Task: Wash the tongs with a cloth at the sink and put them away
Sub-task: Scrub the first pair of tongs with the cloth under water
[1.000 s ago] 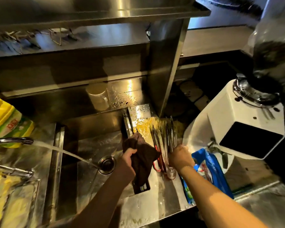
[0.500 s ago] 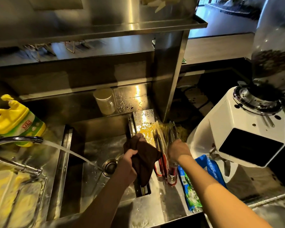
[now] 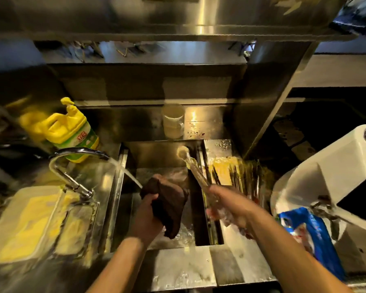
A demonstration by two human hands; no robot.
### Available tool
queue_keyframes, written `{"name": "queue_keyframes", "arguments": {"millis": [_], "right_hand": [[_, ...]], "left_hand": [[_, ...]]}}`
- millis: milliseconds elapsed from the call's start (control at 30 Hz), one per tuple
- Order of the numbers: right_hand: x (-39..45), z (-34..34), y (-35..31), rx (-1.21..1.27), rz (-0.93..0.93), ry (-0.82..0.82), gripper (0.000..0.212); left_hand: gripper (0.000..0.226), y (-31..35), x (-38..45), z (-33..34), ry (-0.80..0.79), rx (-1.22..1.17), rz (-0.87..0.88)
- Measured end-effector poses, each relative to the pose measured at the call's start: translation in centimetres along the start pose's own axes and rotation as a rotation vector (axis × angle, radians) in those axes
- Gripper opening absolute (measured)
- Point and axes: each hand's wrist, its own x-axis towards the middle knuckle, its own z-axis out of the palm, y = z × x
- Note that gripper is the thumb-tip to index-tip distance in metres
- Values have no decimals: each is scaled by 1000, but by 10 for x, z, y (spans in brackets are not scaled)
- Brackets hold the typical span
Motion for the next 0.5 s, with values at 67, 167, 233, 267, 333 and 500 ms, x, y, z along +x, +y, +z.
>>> {"name": "queue_keyframes", "arguments": {"millis": [67,167,233,267,333,500], "right_hand": [[12,23,3,78,26,-102,26],[28,64,1,93,81,-158,33],[34,85,1,11,89,-159,39],[36,95,1,-22,89,-160,41],[39,108,3,-46,82,-176,44],[45,130,11,-92,52,-157,43]], "left_hand": [[26,6,-2,-21,44,-43,22],[24,23,-5,-52,87,-68,78],[22,35,-3,-64,107,-44,105],[23,42,1,-69,130,-27,101],[22,53,10,-70,156,13,92],[33,79,35,-44,213,31,103]]}}
